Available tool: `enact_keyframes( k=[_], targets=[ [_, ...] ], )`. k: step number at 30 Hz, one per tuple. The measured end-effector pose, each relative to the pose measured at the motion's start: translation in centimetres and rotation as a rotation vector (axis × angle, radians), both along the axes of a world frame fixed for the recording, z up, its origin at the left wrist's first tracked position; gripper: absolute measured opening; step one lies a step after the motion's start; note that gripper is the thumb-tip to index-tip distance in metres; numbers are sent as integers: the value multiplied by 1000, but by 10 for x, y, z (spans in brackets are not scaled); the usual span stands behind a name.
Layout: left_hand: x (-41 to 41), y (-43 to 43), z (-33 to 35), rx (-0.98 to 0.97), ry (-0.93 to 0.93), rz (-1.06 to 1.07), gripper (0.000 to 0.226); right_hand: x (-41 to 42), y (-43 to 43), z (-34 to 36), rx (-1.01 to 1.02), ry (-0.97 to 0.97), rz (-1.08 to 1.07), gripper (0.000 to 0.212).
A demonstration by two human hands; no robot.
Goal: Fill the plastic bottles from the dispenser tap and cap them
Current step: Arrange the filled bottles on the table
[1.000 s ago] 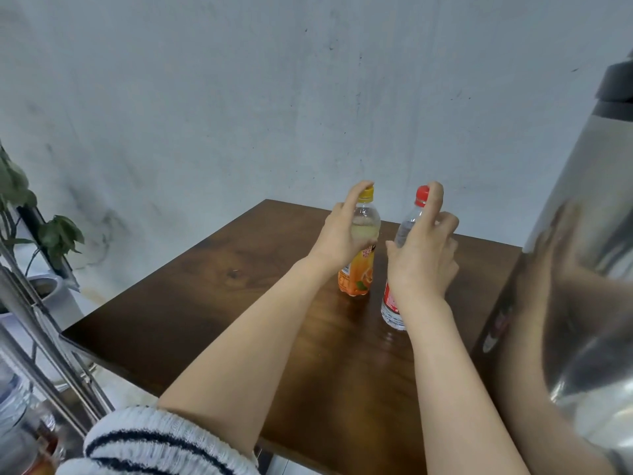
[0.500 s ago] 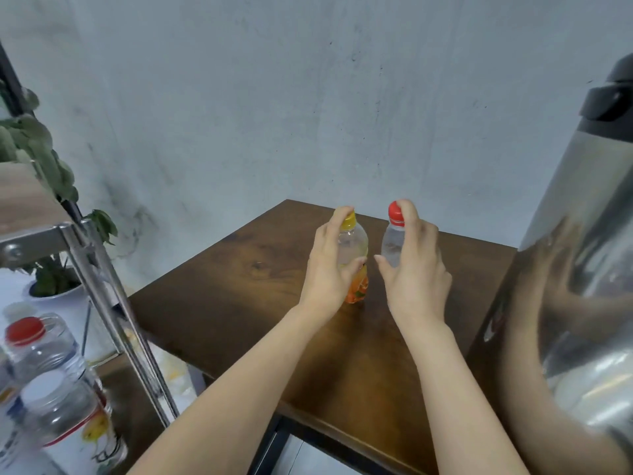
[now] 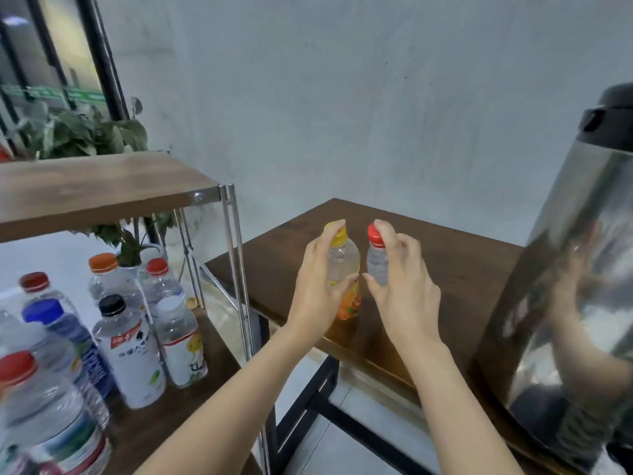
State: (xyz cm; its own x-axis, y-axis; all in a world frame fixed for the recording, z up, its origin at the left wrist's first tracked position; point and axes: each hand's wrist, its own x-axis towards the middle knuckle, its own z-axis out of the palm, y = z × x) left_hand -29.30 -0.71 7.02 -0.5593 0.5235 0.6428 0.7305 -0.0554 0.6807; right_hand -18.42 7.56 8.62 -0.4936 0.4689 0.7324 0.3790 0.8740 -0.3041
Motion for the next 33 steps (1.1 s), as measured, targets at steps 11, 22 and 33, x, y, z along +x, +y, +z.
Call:
enact_keyframes(
  k=[11, 22, 33],
  targets=[
    [7, -147, -15, -24, 45, 188, 96, 0, -92, 5, -220, 15, 383, 90],
    [-24, -242, -50, -136, -15, 451, 92, -68, -161, -39, -506, -160, 724, 94],
    [-70, -240, -106, -183, -184, 518, 89, -137, -170, -86, -691, -220, 853, 93]
  ],
)
